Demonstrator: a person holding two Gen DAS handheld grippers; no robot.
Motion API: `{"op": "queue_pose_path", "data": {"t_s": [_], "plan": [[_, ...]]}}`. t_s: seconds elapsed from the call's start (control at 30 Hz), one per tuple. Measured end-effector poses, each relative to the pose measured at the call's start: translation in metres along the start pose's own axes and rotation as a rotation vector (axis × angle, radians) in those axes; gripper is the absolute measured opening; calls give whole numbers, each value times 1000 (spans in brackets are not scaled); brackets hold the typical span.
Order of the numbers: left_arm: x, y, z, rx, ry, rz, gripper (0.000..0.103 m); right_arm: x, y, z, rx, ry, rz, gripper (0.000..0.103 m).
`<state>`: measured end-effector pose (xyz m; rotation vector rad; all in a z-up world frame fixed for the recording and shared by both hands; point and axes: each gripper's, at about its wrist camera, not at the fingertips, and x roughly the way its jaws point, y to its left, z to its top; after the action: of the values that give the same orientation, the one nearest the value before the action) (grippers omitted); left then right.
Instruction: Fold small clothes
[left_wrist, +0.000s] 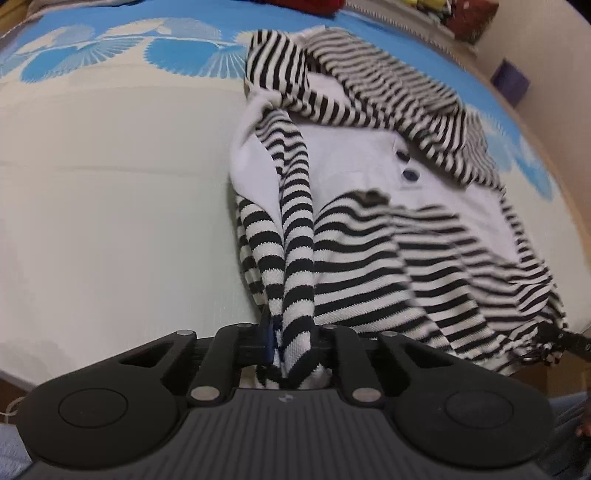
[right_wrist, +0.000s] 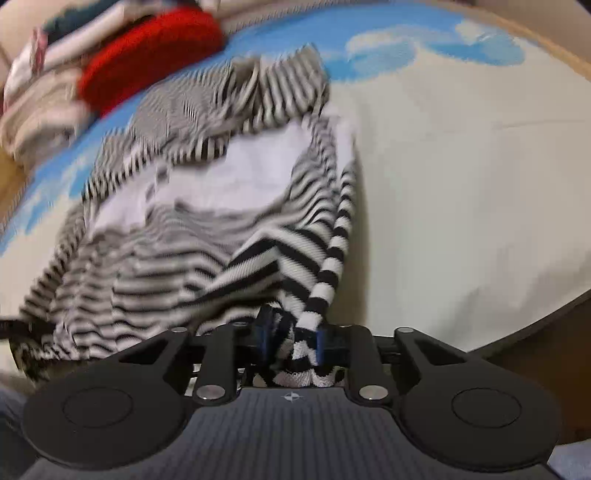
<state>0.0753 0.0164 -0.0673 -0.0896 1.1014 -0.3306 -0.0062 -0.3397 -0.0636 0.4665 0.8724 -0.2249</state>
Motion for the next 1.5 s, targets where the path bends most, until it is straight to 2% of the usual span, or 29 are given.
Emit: {"op": "queue_pose_path", "data": {"t_s": [0.13, 0.33, 0.47, 0.57, 0.67, 0.77, 0.9, 1.0, 1.07, 1.1, 1.13, 1.17, 1.2, 1.23, 1.3, 1.33, 1.37, 1.5], "plan": [[-33, -2, -10, 14, -29, -60, 13, -29, -1, -4, 21, -72, 29, 19], [-82, -5, -53, 84, -13, -88, 13, -88, -2, -29, 51, -67, 108, 19], [-105, 1, -80, 55, 12, -116, 13, -128, -10, -48, 74, -60, 150, 19], [-122, 3, -77, 31, -1, -143, 12, -149, -12, -51, 90, -69, 170, 19], [-140, 1, -47, 32, -53, -156, 12, -161, -9, -34, 86, -89, 192, 19], [-149, -6, 1, 65, -109, -161, 12, -162, 2, 9, 72, -117, 241, 19], [-130, -25, 93, 105, -148, -119, 12, -135, 20, 100, 20, -148, 260, 19], [-87, -36, 180, 101, -137, -76, 14, -89, 36, 186, 40, -131, 228, 19], [-42, -40, 240, 89, -112, -22, 24, -48, 47, 241, 85, -136, 165, 20], [-16, -37, 268, 36, -82, 29, 34, -21, 51, 268, 109, -126, 138, 27], [3, -32, 288, -14, -60, 75, 37, 6, 50, 290, 153, -109, 104, 41], [22, -25, 306, -74, -34, 106, 38, 26, 49, 303, 201, -100, 64, 49], [32, -19, 315, -118, -35, 127, 56, 41, 47, 311, 238, -103, 29, 59], [35, -14, 320, -137, -61, 151, 84, 50, 45, 312, 265, -126, 18, 67], [30, -3, 320, -135, -180, 197, 103, 52, 39, 303, 278, -173, 57, 73], [24, 3, 316, -120, -232, 200, 103, 51, 37, 296, 267, -190, 83, 75], [21, 8, 312, -114, -249, 192, 103, 49, 35, 286, 243, -203, 102, 75], [10, 34, 279, -175, -205, 139, 103, 36, 29, 232, 159, -226, 51, 75]]}}
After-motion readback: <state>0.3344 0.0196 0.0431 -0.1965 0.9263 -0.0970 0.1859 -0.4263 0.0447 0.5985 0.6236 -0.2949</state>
